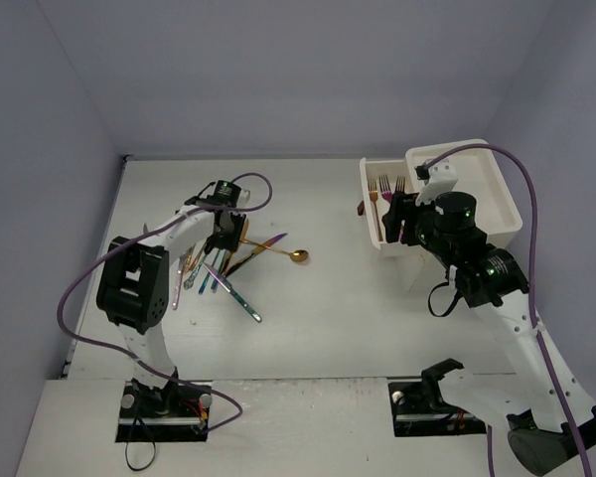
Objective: Sort the eating utensils into containers
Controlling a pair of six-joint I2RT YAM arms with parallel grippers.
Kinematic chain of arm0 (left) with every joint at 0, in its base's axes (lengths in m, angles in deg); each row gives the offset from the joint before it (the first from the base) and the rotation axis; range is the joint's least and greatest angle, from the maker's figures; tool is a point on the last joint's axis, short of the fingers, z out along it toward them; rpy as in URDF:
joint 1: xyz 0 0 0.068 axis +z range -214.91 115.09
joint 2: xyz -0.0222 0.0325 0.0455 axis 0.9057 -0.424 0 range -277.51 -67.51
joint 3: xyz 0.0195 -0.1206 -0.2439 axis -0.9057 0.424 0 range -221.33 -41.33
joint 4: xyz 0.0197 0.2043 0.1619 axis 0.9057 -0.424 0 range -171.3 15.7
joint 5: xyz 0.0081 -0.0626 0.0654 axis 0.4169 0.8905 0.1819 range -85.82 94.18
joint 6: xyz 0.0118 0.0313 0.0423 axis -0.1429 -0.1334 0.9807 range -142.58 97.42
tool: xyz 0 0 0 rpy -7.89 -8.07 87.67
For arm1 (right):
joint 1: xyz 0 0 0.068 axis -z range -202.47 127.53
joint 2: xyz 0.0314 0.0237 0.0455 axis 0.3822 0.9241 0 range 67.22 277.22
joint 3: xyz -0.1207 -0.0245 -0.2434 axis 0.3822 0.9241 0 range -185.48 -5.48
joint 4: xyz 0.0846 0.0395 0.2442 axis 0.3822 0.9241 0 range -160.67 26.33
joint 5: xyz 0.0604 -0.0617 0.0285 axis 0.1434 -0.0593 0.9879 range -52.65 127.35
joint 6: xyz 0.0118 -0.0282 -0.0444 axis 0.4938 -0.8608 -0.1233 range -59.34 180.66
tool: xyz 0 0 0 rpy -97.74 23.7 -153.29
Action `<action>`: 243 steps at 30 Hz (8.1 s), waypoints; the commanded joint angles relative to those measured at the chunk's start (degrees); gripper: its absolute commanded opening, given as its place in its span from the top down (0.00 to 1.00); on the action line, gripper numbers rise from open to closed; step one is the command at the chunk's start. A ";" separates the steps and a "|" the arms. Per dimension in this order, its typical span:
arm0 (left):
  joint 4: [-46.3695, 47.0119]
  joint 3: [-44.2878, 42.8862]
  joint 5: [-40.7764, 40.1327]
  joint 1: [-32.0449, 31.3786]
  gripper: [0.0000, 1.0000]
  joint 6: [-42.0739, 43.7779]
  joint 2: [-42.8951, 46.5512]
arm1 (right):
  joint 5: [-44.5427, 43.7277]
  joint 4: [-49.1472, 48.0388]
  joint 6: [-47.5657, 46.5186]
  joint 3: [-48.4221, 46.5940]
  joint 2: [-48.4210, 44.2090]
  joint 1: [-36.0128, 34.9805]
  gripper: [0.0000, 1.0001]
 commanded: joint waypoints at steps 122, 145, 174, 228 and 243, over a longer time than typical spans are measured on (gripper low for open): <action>7.22 8.32 -4.67 -11.35 0.29 -26.42 49.98 | -23.88 -17.48 4.64 -8.38 19.20 -36.75 1.00; -2.06 25.03 -19.92 -10.90 0.29 -4.52 63.24 | -12.51 -8.45 0.61 -3.37 15.11 -0.34 1.00; 5.16 21.64 3.24 4.64 0.45 -4.19 40.25 | -0.26 -9.11 0.52 -3.45 2.04 2.42 0.41; 4.06 -1.79 4.09 11.63 0.79 5.30 -4.68 | 7.33 -9.24 1.49 6.36 -7.82 2.07 0.36; 4.04 -3.92 4.26 11.68 0.78 5.13 -9.78 | 7.06 -9.24 1.60 6.92 -8.21 2.07 0.35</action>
